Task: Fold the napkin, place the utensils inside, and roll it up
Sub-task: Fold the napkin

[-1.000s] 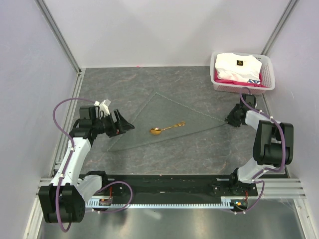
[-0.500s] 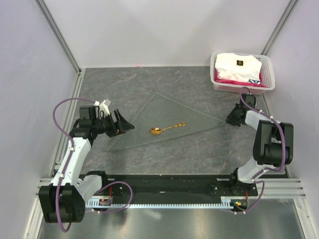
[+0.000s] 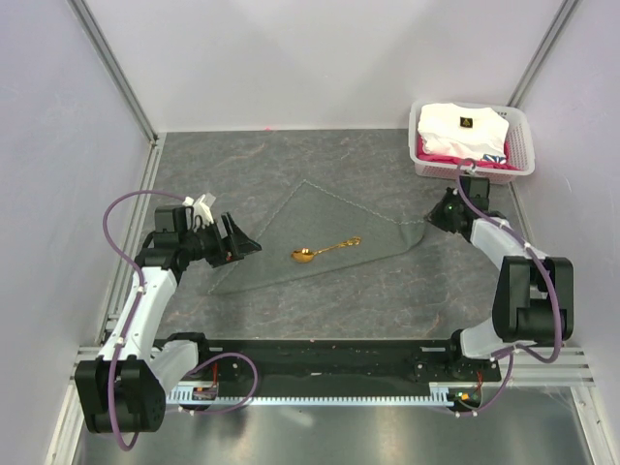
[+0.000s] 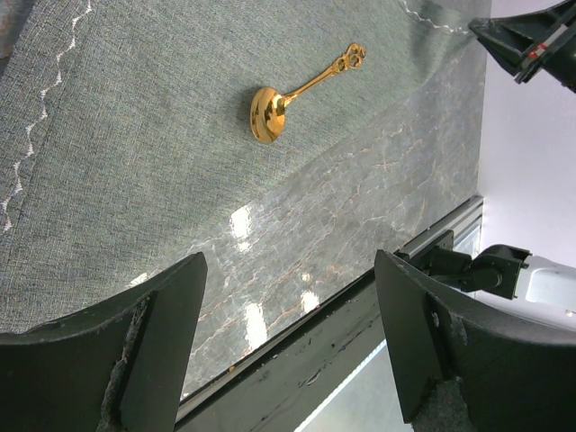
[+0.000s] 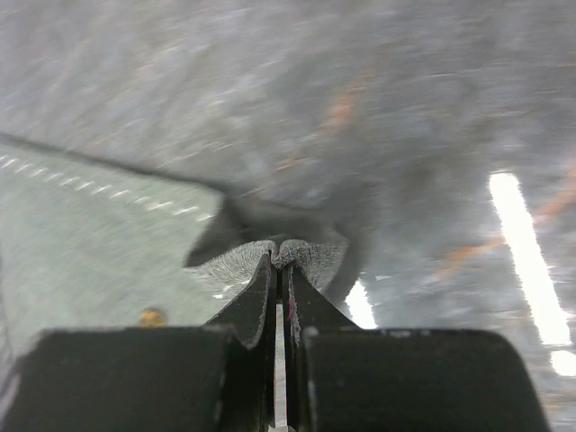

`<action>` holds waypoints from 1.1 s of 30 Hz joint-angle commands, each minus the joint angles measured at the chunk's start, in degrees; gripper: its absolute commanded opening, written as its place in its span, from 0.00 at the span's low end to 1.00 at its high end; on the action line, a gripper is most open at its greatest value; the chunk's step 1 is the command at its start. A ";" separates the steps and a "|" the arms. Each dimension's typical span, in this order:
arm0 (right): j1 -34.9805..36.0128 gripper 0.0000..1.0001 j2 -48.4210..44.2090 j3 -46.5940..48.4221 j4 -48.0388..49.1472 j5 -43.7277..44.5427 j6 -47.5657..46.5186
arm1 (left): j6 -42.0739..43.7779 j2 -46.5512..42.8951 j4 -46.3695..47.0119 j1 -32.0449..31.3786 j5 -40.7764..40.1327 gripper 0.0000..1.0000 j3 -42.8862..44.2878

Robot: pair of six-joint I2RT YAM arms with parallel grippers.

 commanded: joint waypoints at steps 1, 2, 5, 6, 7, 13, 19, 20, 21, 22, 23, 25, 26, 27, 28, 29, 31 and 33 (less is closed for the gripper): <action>5.68 0.00 -4.84 0.05 3.04 0.08 3.60 | 0.39 -0.15 1.20 -0.31 -0.48 0.83 -0.20; 8.05 0.00 -5.46 -0.12 2.95 0.52 4.04 | 0.30 -0.15 1.20 -0.31 -0.48 0.83 -0.28; 12.54 0.00 -7.66 -0.91 2.95 1.92 6.06 | 0.04 -0.24 1.20 -0.22 -0.57 0.83 -0.46; 13.60 0.00 -8.79 -1.26 3.04 2.28 7.37 | -0.05 -0.24 1.28 -0.31 -0.65 0.83 -0.63; 14.66 0.00 -9.24 -1.88 3.30 2.54 7.82 | -0.14 -0.24 1.29 -0.22 -0.65 0.83 -0.72; 24.15 0.00 -11.09 -3.55 3.74 5.44 11.51 | -0.23 -0.59 1.20 -0.22 -0.83 0.83 -1.07; 34.96 0.00 -7.85 -2.24 5.41 8.69 14.41 | -0.31 -0.76 1.20 -0.23 -0.74 0.83 -1.51; 37.49 0.00 -6.97 -1.80 5.67 9.13 15.20 | -0.31 -0.85 1.20 -0.22 -0.92 0.83 -1.60; 38.65 0.00 -5.57 -0.84 6.28 9.83 15.64 | -0.23 -0.76 1.20 -0.31 -0.83 0.83 -1.60; 41.01 0.00 -4.77 -0.39 6.73 9.93 16.52 | -0.23 -0.94 1.28 -0.31 -0.83 0.83 -1.69; 42.08 0.00 -3.11 0.13 7.17 10.27 16.79 | -0.23 -0.85 1.29 -0.31 -0.83 0.83 -1.78; 45.32 0.00 -1.43 2.24 7.52 11.15 17.32 | -0.40 -1.20 1.20 -0.31 -0.92 0.83 -1.87; 46.30 0.00 0.41 3.12 7.61 11.59 17.49 | -0.40 -1.20 1.28 -0.31 -0.92 0.83 -1.95; 47.27 0.00 1.21 4.69 7.70 12.03 17.58 | -0.40 -1.29 1.29 -0.22 -0.83 0.83 -2.04; 48.75 0.00 1.91 5.32 7.78 12.12 17.67 | -0.49 -1.38 1.20 -0.31 -0.92 0.83 -2.21; 49.46 0.00 3.31 6.63 7.96 12.04 17.67 | -0.49 -1.55 1.28 -0.31 -1.00 0.83 -2.30; 51.31 0.00 4.64 7.96 7.87 12.04 17.58 | -0.49 -1.82 1.20 -0.31 -1.00 0.83 -2.48; 52.72 0.00 6.39 9.54 7.79 12.04 17.41 | -0.58 -1.82 1.29 -0.31 -1.18 0.83 -2.66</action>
